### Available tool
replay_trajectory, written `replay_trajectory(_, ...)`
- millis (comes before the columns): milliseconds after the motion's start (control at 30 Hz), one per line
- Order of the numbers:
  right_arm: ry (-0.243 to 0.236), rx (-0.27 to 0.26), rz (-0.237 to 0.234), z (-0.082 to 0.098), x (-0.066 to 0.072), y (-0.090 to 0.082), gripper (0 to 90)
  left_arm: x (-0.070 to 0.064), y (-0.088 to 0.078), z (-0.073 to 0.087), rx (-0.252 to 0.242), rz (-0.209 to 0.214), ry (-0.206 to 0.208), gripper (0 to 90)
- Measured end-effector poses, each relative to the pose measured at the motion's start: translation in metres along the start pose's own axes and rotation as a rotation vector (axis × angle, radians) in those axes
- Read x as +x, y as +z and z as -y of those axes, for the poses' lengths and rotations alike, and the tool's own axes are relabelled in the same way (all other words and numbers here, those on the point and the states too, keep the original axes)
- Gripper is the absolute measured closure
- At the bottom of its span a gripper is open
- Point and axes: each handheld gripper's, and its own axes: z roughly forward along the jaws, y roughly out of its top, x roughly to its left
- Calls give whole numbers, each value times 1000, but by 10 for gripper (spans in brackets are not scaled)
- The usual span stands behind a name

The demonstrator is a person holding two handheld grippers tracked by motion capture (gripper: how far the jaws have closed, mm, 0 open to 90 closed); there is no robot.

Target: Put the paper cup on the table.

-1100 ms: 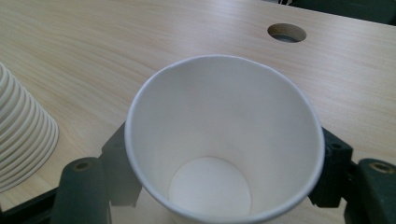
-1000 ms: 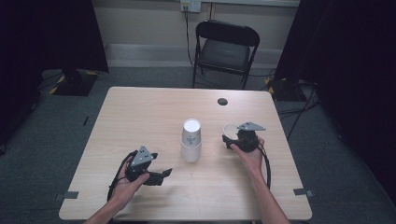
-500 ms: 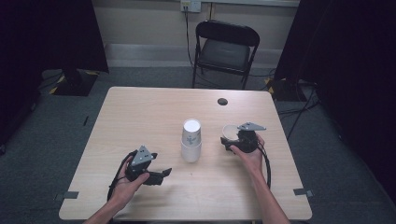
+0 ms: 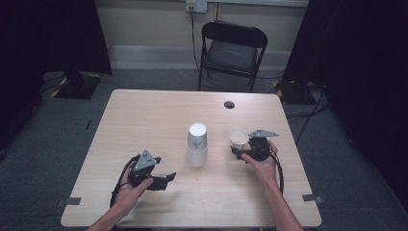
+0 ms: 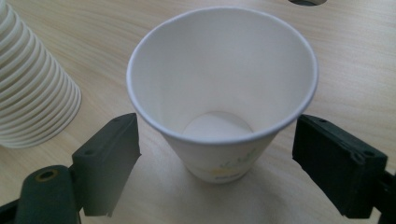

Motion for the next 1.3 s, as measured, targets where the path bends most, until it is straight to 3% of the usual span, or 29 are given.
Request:
replay_trajectory(367, -26, -14, 6, 6, 6, -28, 143, 0, 1, 0, 0, 7, 4, 175)
replay_trajectory(700, 7, -39, -12, 12, 15, -52, 140, 1, 2, 1, 5, -1, 1, 175)
replay_trajectory(800, 4, -40, -19, 16, 20, -58, 142, 3, 1, 1, 2, -20, 9, 169)
replay_trajectory(933, -10, -44, -28, 18, 31, -66, 146, 5, 1, 1, 2, -35, -10, 163)
replay_trajectory(1167, -20, -46, -67, 28, 46, -75, 146, 5, 1, 2, 3, -29, -9, 163)
replay_trajectory(1300, 5, -32, -78, 38, 48, -78, 146, 4, 2, 2, 13, -26, 2, 162)
